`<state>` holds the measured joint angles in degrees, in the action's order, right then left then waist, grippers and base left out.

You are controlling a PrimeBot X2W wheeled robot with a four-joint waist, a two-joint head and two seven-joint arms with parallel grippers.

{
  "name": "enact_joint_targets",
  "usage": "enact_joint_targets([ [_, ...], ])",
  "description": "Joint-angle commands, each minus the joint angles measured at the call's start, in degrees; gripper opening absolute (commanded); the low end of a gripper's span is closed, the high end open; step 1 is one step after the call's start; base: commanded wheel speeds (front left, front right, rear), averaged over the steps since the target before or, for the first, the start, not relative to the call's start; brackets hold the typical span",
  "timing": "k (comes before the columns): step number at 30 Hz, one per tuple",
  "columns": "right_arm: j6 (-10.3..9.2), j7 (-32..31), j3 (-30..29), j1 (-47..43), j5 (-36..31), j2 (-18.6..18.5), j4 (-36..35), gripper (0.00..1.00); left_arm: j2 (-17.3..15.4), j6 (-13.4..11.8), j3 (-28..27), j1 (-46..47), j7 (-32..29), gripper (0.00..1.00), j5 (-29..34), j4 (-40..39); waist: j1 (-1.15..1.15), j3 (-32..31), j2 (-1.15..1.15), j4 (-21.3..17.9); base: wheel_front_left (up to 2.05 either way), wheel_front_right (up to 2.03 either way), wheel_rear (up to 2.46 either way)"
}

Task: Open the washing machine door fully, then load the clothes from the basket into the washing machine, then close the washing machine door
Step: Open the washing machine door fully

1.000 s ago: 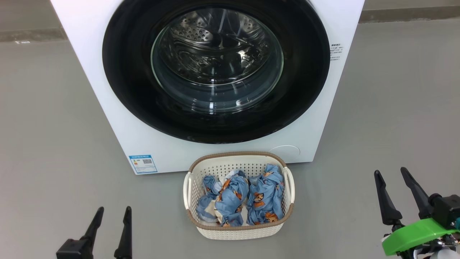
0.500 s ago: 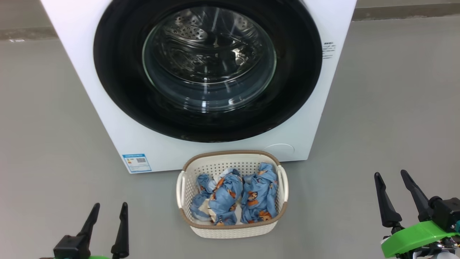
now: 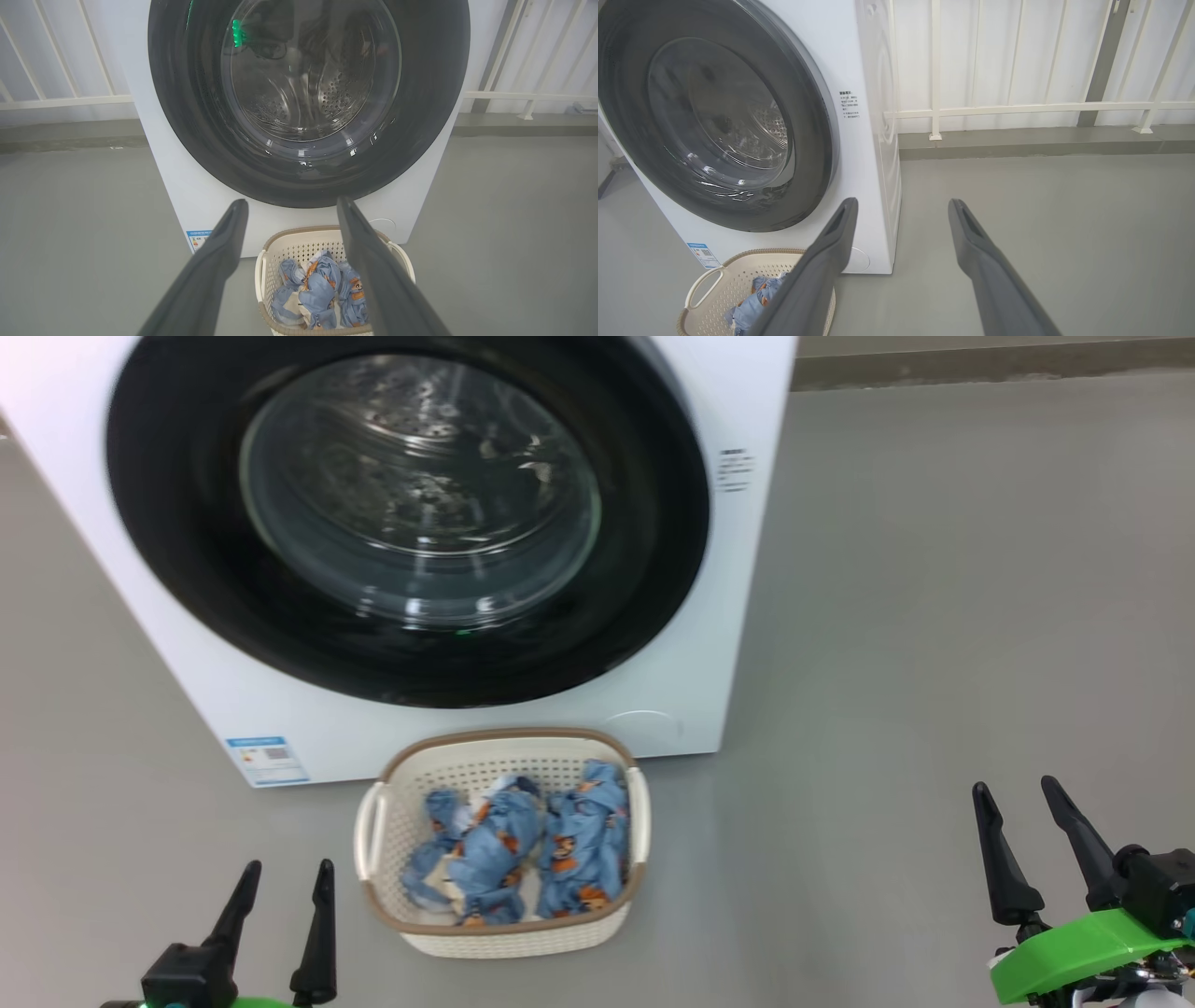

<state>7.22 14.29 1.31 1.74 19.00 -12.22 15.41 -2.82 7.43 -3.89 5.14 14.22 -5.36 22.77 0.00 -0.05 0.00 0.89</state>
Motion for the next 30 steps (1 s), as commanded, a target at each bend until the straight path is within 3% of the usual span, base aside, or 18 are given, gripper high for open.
enact_joint_targets([
  [1,0.26,0.7,0.7,0.7,-0.3,-0.9,-1.6,1.0,-0.8,-0.3,-1.8,2.8,0.8,1.0,0.0,-0.9,0.0,0.0,0.0,0.0,1.31,1.15,-2.46],
  [11,0.26,0.7,0.9,0.8,0.1,-1.1,-1.4,1.0,-0.5,-0.1,-1.7,2.7,0.8,1.0,-1.7,-1.5,0.0,0.1,0.0,-0.3,1.21,0.38,-1.59],
  [23,0.26,0.7,1.3,1.5,0.5,-1.4,-1.3,1.0,-0.3,0.0,-0.8,2.2,0.8,1.0,-2.4,-1.2,0.0,0.2,0.0,0.5,0.09,0.09,-0.17],
  [24,0.26,0.7,1.5,1.6,0.7,-1.4,-1.2,0.93,-0.3,0.0,-0.8,2.1,0.8,1.0,-2.5,-1.1,0.0,0.2,0.0,0.6,0.0,0.0,0.0],
  [25,0.26,0.7,1.6,1.8,0.9,-1.4,-1.2,0.41,-0.3,0.0,-0.7,2.0,0.8,1.0,-2.6,-1.1,0.0,0.2,0.0,0.7,0.0,0.0,0.0],
  [26,0.26,0.7,1.9,2.1,1.4,-1.3,-1.2,0.0,-0.2,0.0,-0.7,1.8,0.8,1.0,-2.7,-1.1,0.0,0.3,0.0,0.8,0.0,0.0,0.0],
  [30,0.26,0.7,2.7,4.3,3.3,-1.2,-1.4,0.0,-0.2,0.0,-0.2,1.2,0.8,1.0,-3.3,-1.3,0.0,0.7,0.0,1.0,0.0,0.0,0.0],
])
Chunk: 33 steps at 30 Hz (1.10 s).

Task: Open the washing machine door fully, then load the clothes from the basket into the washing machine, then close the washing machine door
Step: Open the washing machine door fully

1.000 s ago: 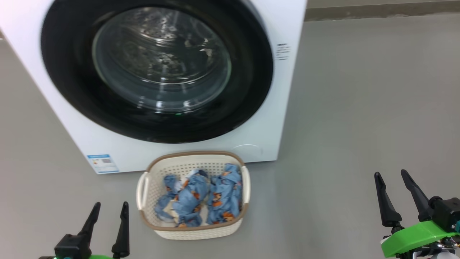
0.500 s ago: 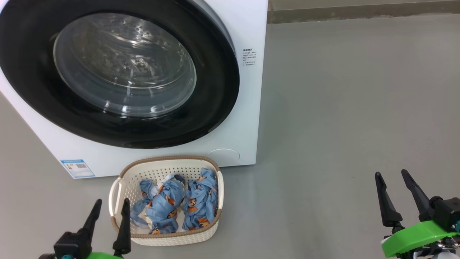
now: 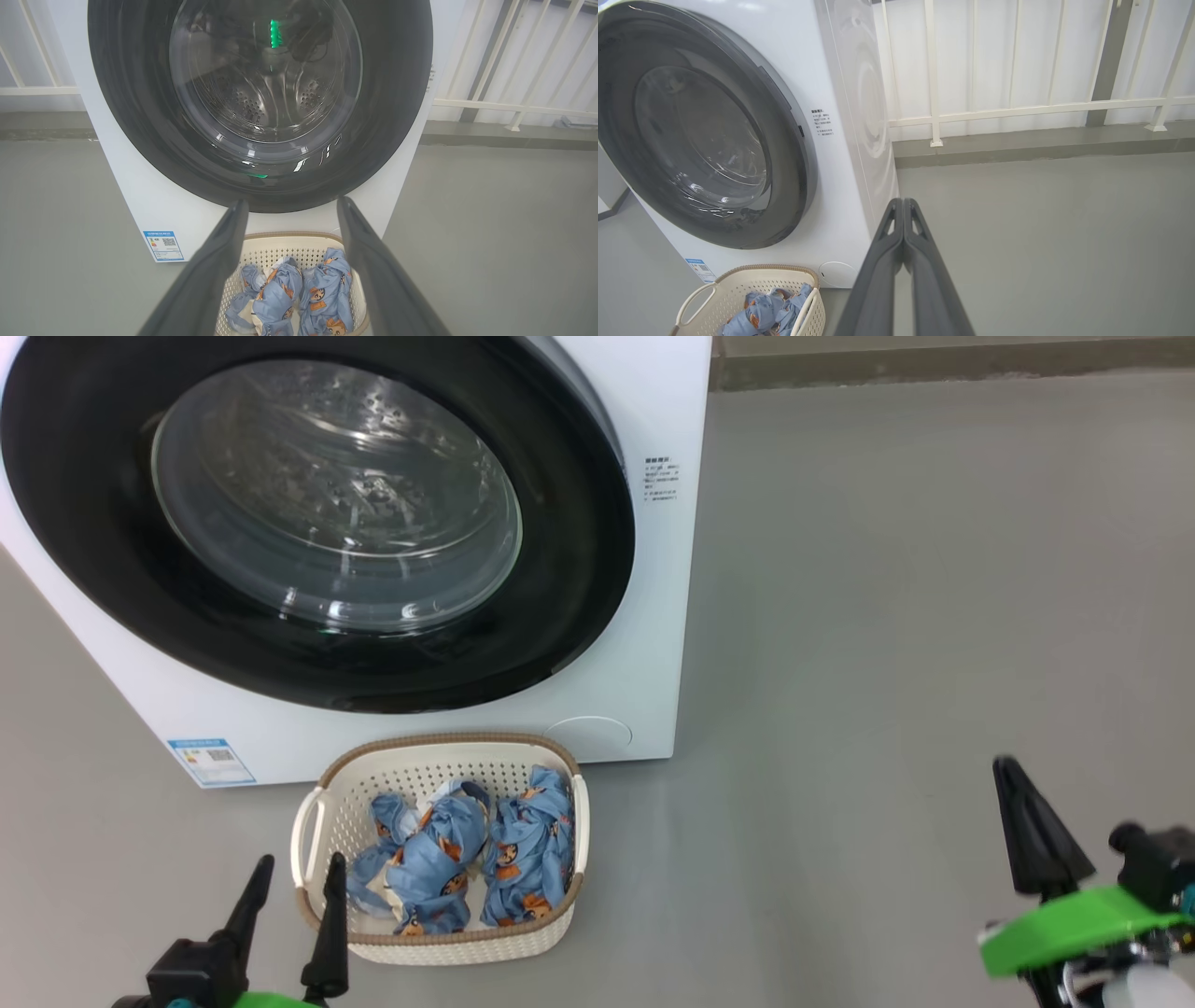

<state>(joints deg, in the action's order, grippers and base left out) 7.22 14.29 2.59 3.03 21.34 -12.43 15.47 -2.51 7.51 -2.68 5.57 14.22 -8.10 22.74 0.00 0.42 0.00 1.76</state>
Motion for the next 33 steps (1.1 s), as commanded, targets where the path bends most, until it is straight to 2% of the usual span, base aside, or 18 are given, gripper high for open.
enact_joint_targets([
  [1,0.26,0.7,1.4,3.7,2.0,-0.7,-1.6,0.0,-0.4,-0.1,-1.3,0.6,0.8,1.0,-0.7,-1.3,0.0,0.3,0.0,0.2,0.0,0.0,0.0],
  [8,0.26,0.7,0.5,11.6,13.7,-0.4,-3.2,0.0,-0.4,-0.8,1.4,1.8,0.8,1.0,-3.1,-1.6,0.0,3.3,0.0,1.8,0.0,0.0,0.0],
  [14,0.26,0.7,0.9,18.3,27.8,-1.7,-0.4,0.0,-0.4,-2.2,4.7,3.7,0.8,1.0,-5.3,-2.1,0.0,6.1,0.0,4.3,0.0,0.0,0.0],
  [15,0.26,0.7,0.9,18.3,27.8,-1.7,-0.4,0.0,-0.4,-2.2,4.7,3.7,0.8,1.0,-5.3,-2.1,0.0,6.1,0.0,4.3,0.0,0.0,0.0],
  [22,0.26,0.5,5.8,26.3,46.8,-7.2,3.3,0.0,-0.4,-3.6,8.1,5.7,0.8,1.0,-7.6,-3.1,0.0,9.6,0.0,7.8,0.0,0.0,0.0],
  [28,0.26,-2.9,11.7,32.6,56.4,-13.0,3.2,0.0,-0.4,-4.8,10.7,7.5,0.8,1.0,-9.5,-4.2,0.0,13.0,0.0,10.7,0.0,0.0,0.0],
  [33,0.26,-8.0,15.1,36.9,62.5,-16.0,1.6,0.0,-0.4,-5.6,12.8,8.7,0.8,1.0,-11.0,-5.3,0.0,15.5,0.0,12.6,0.0,0.0,0.0],
])
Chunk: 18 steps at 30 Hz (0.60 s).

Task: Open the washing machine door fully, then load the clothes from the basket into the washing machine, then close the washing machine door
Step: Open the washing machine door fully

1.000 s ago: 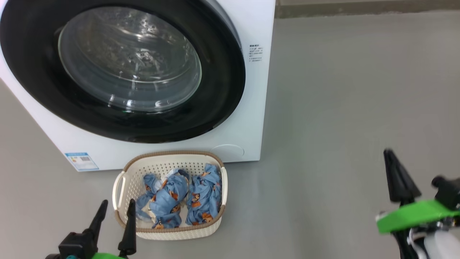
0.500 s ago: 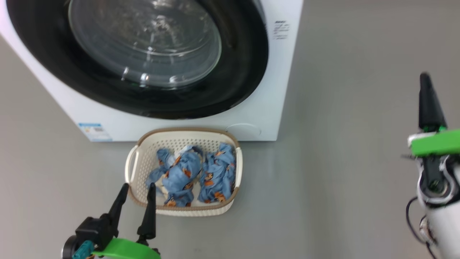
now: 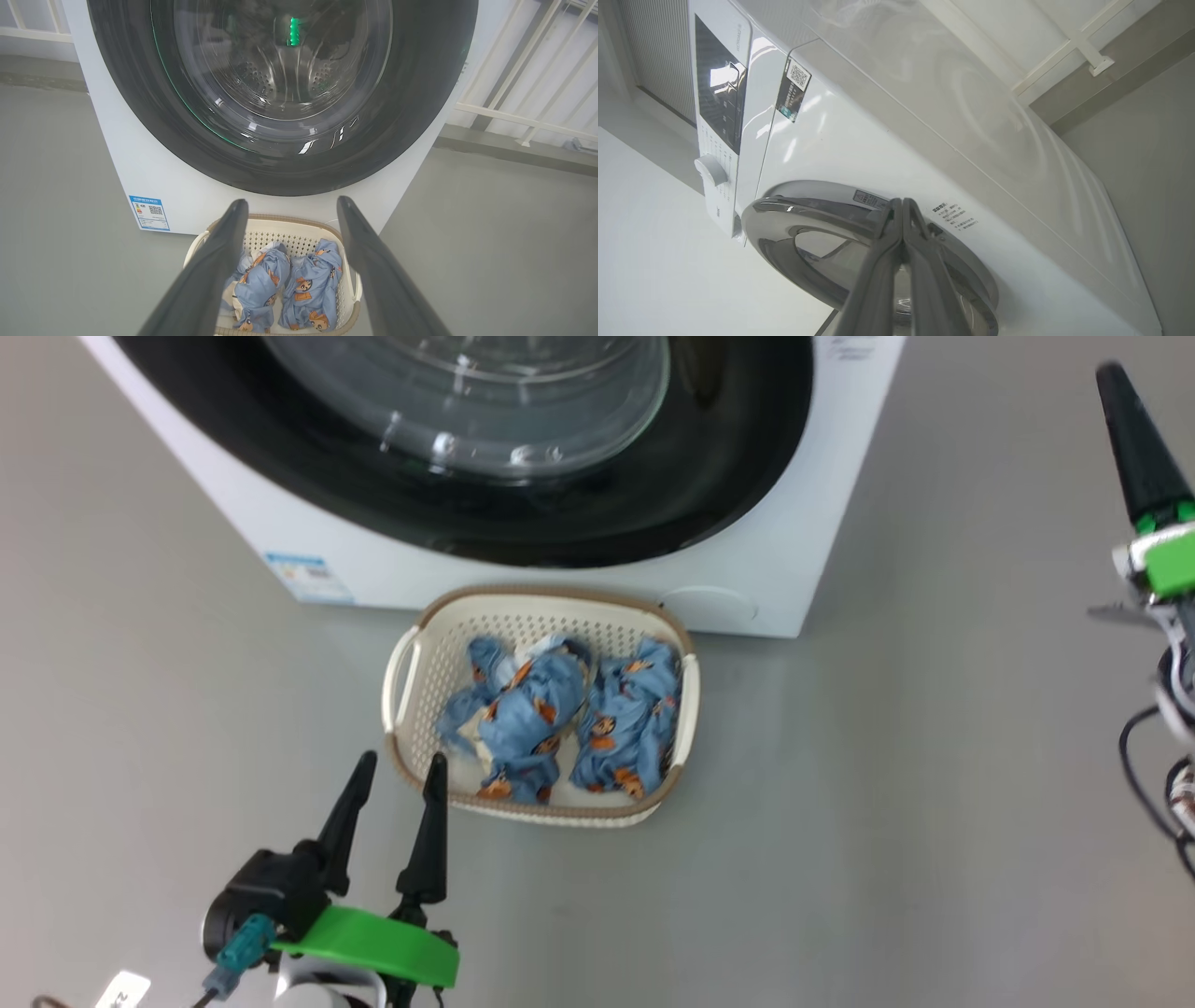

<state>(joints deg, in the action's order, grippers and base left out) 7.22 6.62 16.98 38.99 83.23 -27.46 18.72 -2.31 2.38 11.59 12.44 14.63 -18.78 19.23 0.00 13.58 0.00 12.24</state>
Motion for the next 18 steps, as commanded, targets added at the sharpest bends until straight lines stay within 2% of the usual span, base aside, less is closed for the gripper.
enact_joint_targets([
  [1,0.26,-1.4,1.1,1.8,1.6,-1.5,-2.0,0.0,-0.6,-0.7,-1.1,2.1,0.4,1.0,-0.6,-2.0,0.0,2.9,0.0,2.5,0.0,0.0,0.0],
  [6,0.26,-8.0,2.6,6.9,5.8,-3.6,-1.8,0.0,-0.6,-1.6,0.7,3.2,0.4,1.0,-2.0,-3.2,0.0,5.9,0.0,3.8,0.0,0.0,0.0],
  [11,0.26,-14.5,4.0,10.8,7.0,-5.4,-1.4,0.0,-0.6,-2.0,2.0,5.0,0.4,1.0,-2.8,-4.0,0.0,8.4,0.0,5.2,0.0,0.0,0.0],
  [18,0.26,-22.1,3.3,15.8,9.9,-6.2,0.4,0.0,-0.6,-3.0,4.7,6.7,0.4,1.0,-4.6,-5.6,0.0,11.4,0.0,6.9,0.0,0.0,0.0],
])
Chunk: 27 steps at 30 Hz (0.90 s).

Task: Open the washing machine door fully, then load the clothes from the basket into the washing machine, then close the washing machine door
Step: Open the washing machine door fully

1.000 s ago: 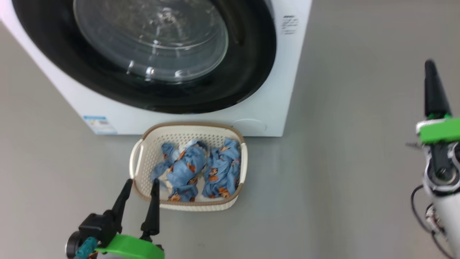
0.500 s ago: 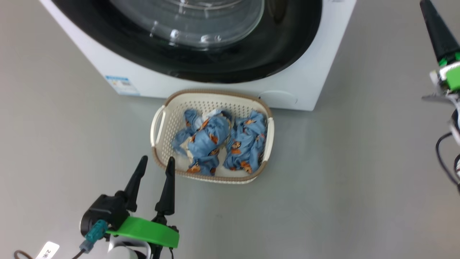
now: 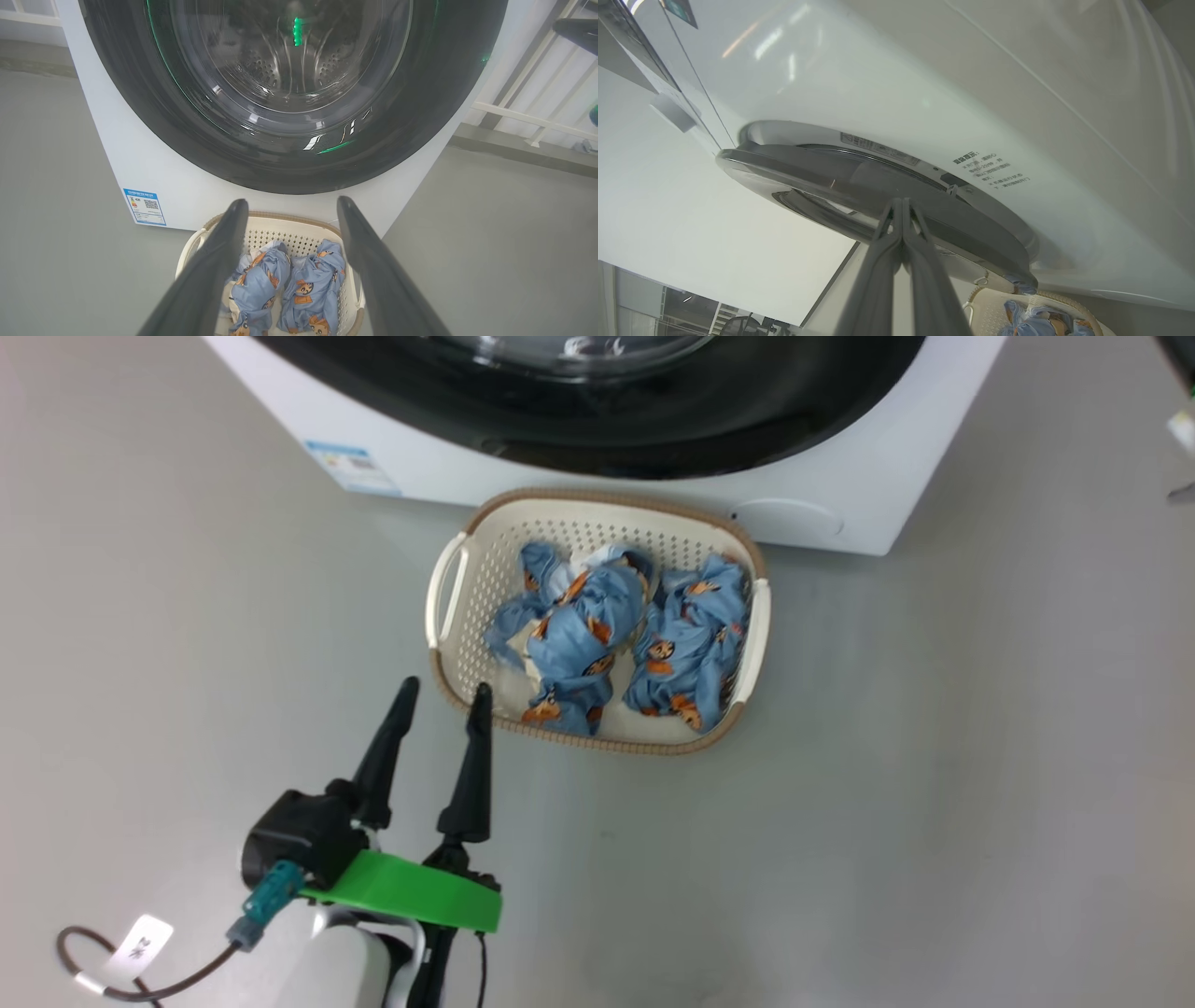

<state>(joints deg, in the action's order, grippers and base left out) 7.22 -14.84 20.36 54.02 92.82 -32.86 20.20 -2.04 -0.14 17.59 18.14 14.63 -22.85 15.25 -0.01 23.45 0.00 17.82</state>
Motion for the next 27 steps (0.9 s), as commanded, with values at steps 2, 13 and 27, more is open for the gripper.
enact_joint_targets([
  [2,0.26,-2.6,-0.3,2.0,0.6,-0.9,-0.5,0.0,-0.8,-0.8,-0.5,1.3,0.4,1.0,-1.0,-2.0,0.0,2.3,0.0,1.8,0.0,0.0,0.0],
  [13,0.26,-7.5,-1.0,7.6,-0.2,0.2,0.7,0.0,-0.8,-1.7,2.1,2.4,0.4,1.0,-2.6,-2.8,0.0,5.1,0.0,3.6,0.0,0.0,0.0],
  [27,0.26,-9.8,-0.1,14.1,-3.3,0.6,1.6,0.0,-0.8,-2.7,4.8,4.3,0.4,1.0,-4.4,-4.3,0.0,8.6,0.0,5.5,0.0,0.0,0.0],
])
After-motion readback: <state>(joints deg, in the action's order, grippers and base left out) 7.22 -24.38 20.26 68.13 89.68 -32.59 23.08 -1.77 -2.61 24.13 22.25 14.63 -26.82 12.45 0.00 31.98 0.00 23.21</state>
